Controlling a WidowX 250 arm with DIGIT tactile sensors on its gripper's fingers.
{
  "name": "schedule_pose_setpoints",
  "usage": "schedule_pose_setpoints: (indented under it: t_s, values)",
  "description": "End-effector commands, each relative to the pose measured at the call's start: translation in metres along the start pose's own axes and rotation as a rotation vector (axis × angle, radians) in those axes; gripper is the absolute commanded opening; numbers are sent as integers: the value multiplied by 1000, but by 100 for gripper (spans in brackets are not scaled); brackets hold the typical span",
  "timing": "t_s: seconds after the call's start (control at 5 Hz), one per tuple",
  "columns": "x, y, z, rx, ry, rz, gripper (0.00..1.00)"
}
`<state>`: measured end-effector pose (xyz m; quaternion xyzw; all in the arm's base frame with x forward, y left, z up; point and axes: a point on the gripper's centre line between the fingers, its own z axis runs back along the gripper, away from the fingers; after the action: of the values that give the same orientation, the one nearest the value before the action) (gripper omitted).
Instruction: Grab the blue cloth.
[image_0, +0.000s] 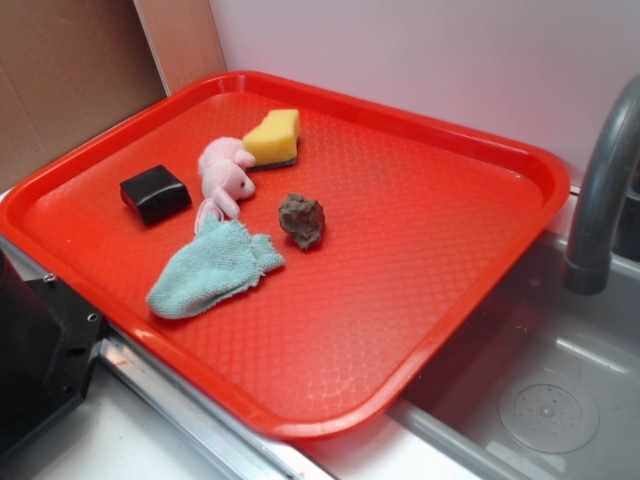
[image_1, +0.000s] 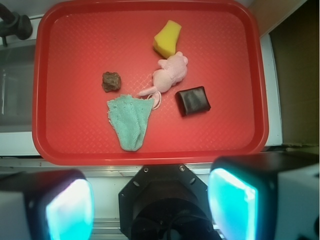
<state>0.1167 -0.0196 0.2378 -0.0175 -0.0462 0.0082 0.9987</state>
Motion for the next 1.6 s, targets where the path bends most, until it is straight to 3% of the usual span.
schedule_pose_setpoints:
  t_s: [0.0,0.6,0.8,1.4]
  values:
    - [0,0,0,0,0,0,100]
    - [6,-13,-66,28,-30,99,100]
    - [13,-17,-98,65,-1,94,100]
    - [33,-13,-192,24,90,22,100]
